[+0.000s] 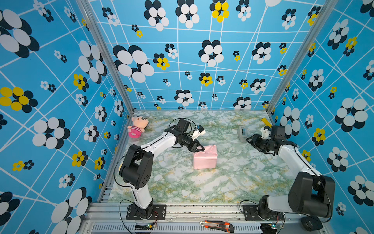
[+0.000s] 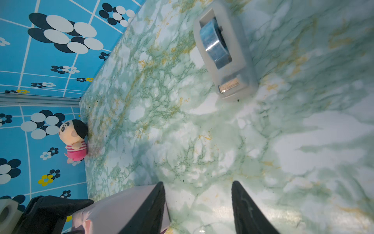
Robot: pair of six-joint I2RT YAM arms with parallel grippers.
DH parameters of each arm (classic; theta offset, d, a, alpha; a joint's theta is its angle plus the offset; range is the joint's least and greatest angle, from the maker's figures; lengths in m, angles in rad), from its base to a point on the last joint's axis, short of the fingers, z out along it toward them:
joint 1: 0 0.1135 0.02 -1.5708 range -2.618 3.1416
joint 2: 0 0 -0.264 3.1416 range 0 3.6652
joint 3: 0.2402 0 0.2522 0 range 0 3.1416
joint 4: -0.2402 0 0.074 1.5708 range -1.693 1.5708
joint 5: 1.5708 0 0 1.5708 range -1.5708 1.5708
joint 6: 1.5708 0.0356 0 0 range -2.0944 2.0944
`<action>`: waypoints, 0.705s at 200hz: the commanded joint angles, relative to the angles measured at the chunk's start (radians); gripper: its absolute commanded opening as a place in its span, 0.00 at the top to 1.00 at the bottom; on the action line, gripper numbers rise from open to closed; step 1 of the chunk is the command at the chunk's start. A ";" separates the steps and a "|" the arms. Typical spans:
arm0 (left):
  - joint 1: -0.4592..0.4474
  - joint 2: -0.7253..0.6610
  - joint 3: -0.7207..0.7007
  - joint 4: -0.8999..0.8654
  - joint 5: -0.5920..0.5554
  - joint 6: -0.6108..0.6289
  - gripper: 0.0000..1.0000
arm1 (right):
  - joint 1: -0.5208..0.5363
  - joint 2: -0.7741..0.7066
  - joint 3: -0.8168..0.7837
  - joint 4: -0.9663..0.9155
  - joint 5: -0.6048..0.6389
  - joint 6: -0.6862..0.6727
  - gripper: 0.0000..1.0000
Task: Wrap a gift box in wrapping paper
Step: Tear off the tape with the cutter.
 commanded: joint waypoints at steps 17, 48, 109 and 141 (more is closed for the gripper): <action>-0.007 0.021 -0.050 -0.054 -0.141 0.023 0.52 | -0.022 0.256 0.227 0.067 -0.120 -0.229 0.49; -0.006 0.015 -0.050 -0.054 -0.154 0.026 0.52 | -0.024 0.416 0.370 0.016 -0.128 -0.287 0.49; -0.005 0.014 -0.048 -0.052 -0.167 0.029 0.52 | -0.033 0.557 0.464 -0.055 -0.193 -0.359 0.50; -0.005 0.013 -0.047 -0.055 -0.171 0.027 0.52 | -0.033 0.589 0.476 -0.062 -0.209 -0.358 0.50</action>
